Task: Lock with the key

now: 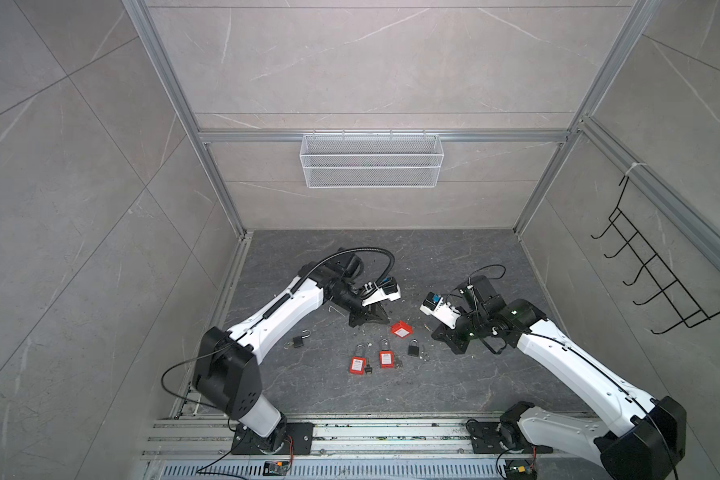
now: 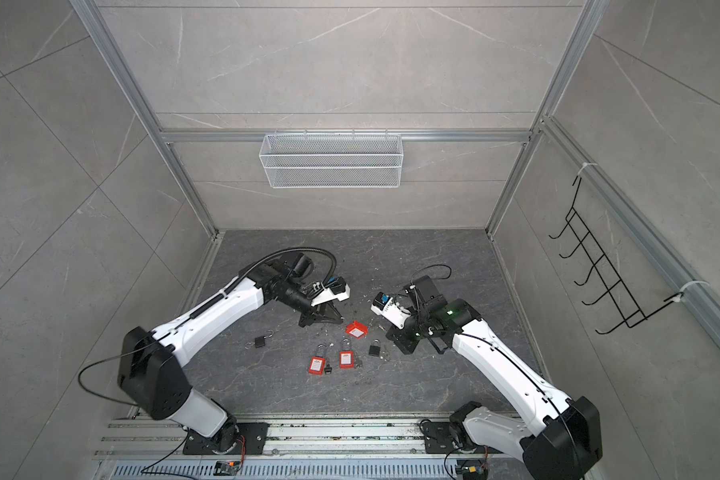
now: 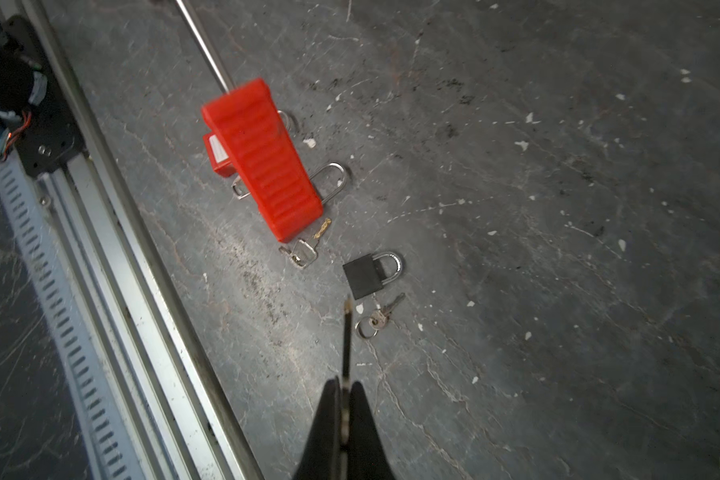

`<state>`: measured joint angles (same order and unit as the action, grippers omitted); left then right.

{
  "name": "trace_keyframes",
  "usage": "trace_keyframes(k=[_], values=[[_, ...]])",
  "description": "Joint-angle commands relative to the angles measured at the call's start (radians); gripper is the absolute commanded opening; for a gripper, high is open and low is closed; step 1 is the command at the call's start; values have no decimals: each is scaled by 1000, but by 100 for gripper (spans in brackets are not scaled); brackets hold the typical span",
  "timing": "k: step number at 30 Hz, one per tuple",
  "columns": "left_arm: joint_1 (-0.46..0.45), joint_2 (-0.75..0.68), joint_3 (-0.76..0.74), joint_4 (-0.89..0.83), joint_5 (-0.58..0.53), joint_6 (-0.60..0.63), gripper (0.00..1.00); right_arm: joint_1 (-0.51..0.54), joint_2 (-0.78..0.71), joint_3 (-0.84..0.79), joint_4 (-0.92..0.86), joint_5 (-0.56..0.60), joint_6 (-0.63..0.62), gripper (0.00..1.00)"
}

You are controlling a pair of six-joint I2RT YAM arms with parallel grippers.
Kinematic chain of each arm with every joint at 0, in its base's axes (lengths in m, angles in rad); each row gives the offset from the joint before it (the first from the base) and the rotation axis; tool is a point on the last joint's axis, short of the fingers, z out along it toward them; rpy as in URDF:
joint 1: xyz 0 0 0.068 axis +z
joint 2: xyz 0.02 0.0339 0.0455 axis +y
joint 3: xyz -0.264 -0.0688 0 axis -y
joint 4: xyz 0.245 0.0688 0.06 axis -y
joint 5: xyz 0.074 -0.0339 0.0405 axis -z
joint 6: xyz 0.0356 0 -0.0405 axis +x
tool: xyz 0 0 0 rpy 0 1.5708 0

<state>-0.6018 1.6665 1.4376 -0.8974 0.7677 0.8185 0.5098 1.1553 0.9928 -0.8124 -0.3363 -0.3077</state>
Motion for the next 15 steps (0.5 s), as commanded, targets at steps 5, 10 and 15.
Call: trace_keyframes(k=[5, 10, 15], values=[[-51, 315, 358, -324, -58, 39, 0, -1, -31, -56, 80, 120, 263, 0], [-68, 462, 507, -403, -90, 21, 0, -2, -8, -70, 106, 145, 332, 0], [-80, 545, 572, -415, -140, -7, 0, -1, 51, -64, 110, 144, 400, 0]])
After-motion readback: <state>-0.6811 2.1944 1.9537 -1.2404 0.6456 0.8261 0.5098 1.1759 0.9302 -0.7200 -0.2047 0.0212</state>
